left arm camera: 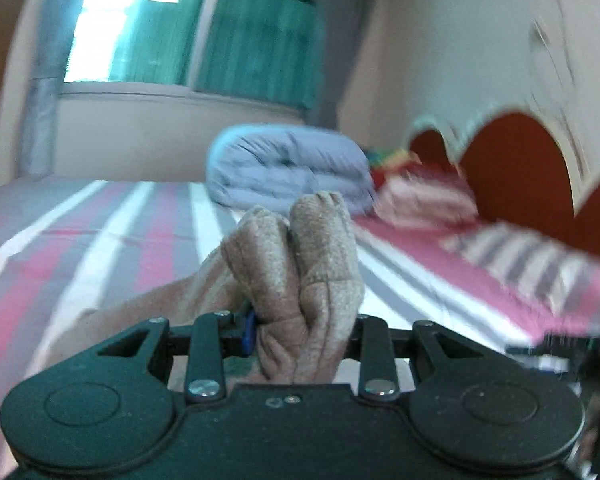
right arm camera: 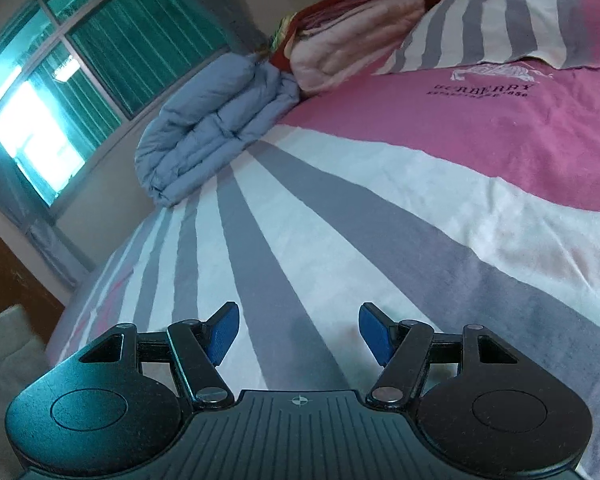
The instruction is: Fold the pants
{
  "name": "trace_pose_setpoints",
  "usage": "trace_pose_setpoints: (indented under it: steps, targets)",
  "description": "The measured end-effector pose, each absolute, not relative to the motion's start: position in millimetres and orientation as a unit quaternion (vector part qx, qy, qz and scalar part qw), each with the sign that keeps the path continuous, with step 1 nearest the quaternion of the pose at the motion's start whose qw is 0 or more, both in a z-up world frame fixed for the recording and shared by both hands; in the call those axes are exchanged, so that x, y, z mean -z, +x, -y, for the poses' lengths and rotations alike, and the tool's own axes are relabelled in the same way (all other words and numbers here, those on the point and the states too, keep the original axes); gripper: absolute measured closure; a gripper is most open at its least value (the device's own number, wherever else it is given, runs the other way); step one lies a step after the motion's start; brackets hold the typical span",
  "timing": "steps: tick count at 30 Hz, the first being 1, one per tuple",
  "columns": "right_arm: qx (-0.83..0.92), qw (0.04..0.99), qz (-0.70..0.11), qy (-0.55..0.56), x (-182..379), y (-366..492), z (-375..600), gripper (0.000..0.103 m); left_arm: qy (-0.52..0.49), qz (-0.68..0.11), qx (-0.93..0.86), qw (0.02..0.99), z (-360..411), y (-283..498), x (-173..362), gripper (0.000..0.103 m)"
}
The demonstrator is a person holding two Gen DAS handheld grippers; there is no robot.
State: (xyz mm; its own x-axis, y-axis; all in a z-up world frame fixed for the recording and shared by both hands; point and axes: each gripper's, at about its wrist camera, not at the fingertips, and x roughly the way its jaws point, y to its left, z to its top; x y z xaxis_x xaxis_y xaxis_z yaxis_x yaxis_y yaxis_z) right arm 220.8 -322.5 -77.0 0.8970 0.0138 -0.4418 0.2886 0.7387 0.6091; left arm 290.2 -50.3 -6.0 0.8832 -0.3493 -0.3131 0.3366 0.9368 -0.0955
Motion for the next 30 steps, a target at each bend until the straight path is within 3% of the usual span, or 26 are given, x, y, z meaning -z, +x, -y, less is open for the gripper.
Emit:
trace_pose_setpoints:
  steps: [9, 22, 25, 27, 30]
  targets:
    - [0.08, 0.945, -0.206, 0.241, 72, 227, 312, 0.037, 0.055, -0.19, 0.181, 0.963, 113, 277, 45, 0.081]
    - [0.075, 0.935, -0.239, 0.251, 83, 237, 319, 0.037, 0.154, -0.209, 0.157, 0.953, 147, 272, 71, 0.08]
    - [0.075, 0.935, -0.242, 0.25, 83, 237, 318, 0.037, 0.165, -0.213, 0.155, 0.951, 154, 271, 71, 0.067]
    - [0.077, 0.935, -0.244, 0.247, 82, 236, 317, 0.037, 0.164, -0.214, 0.166, 0.949, 159, 269, 71, 0.042]
    - [0.081, 0.934, -0.248, 0.244, 82, 237, 315, 0.037, 0.156, -0.215, 0.182, 0.947, 165, 264, 70, 0.036]
